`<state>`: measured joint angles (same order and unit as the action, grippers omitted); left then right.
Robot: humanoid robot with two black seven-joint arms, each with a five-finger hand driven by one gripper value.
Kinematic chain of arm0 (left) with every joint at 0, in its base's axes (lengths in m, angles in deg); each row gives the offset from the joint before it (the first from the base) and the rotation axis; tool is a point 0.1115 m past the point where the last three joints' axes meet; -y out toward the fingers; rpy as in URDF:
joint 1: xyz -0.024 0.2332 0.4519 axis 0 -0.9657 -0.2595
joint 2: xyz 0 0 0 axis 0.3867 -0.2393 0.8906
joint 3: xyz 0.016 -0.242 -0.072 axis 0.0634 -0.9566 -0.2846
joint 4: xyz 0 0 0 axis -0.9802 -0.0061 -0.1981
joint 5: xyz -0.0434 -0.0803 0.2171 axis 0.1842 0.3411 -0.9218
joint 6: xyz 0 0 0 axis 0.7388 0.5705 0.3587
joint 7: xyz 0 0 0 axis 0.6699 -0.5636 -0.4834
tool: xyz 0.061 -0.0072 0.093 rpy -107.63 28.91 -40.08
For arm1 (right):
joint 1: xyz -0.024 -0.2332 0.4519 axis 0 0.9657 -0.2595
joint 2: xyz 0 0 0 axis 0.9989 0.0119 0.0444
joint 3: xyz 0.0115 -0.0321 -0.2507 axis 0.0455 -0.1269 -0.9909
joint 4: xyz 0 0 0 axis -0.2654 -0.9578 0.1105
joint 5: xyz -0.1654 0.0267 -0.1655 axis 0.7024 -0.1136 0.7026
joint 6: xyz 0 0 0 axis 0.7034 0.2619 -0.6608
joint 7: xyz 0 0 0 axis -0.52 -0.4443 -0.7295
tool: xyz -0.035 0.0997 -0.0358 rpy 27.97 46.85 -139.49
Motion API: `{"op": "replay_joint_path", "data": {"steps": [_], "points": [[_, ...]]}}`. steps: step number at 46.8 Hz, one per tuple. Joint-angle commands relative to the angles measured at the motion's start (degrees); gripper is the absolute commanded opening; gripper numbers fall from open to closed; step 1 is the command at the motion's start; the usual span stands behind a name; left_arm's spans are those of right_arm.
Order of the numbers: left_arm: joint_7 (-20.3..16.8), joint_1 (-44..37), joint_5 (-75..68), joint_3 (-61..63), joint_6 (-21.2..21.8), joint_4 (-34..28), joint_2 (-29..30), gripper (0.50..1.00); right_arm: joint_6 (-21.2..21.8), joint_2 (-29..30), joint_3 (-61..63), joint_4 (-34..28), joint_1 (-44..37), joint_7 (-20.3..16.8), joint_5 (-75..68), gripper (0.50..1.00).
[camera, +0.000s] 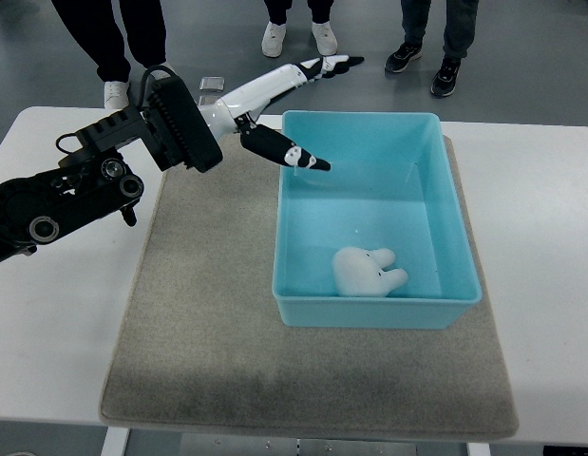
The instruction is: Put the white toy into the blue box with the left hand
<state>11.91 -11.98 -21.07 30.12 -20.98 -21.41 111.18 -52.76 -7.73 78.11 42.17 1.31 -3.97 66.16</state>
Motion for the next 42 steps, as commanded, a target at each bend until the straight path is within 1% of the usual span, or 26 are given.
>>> {"op": "replay_joint_path", "data": {"steps": [1, 7, 11, 15, 21, 23, 28, 34, 42], "points": [[0.11, -0.34, 8.57, -1.35, -0.01, -2.30, 1.15, 0.994, 0.00, 0.00, 0.00, 0.00, 0.00, 0.00, 0.00, 0.936], [0.20, -0.34, 24.73, -1.35, -0.18, -6.96, 2.21, 0.994, 0.00, 0.00, 0.00, 0.00, 0.00, 0.00, 0.00, 0.936], [0.28, -0.26, 35.28, -1.35, -0.88, -11.44, 2.65, 0.994, 0.00, 0.00, 0.00, 0.00, 0.00, 0.00, 0.00, 0.936], [0.28, -0.34, 42.32, -1.27, -1.59, -16.18, 2.74, 0.994, 0.00, 0.00, 0.00, 0.00, 0.00, 0.00, 0.00, 0.936], [0.28, -1.22, 46.55, -1.18, -5.71, -21.02, 2.74, 0.996, 0.00, 0.00, 0.00, 0.00, 0.00, 0.00, 0.00, 0.936], [0.28, -1.57, 46.82, -1.27, -7.38, -21.82, 2.74, 0.996, 0.00, 0.00, 0.00, 0.00, 0.00, 0.00, 0.00, 0.936], [0.46, -2.54, 50.94, -1.27, -8.53, -22.61, 2.56, 0.999, 0.00, 0.00, 0.00, 0.00, 0.00, 0.00, 0.00, 0.936], [0.72, -4.03, 60.17, -0.56, -8.88, -22.00, 2.39, 0.999, 0.00, 0.00, 0.00, 0.00, 0.00, 0.00, 0.00, 0.936], [0.90, -5.70, 64.92, -0.65, -8.71, -21.73, 1.95, 0.999, 0.00, 0.00, 0.00, 0.00, 0.00, 0.00, 0.00, 0.936]]}}
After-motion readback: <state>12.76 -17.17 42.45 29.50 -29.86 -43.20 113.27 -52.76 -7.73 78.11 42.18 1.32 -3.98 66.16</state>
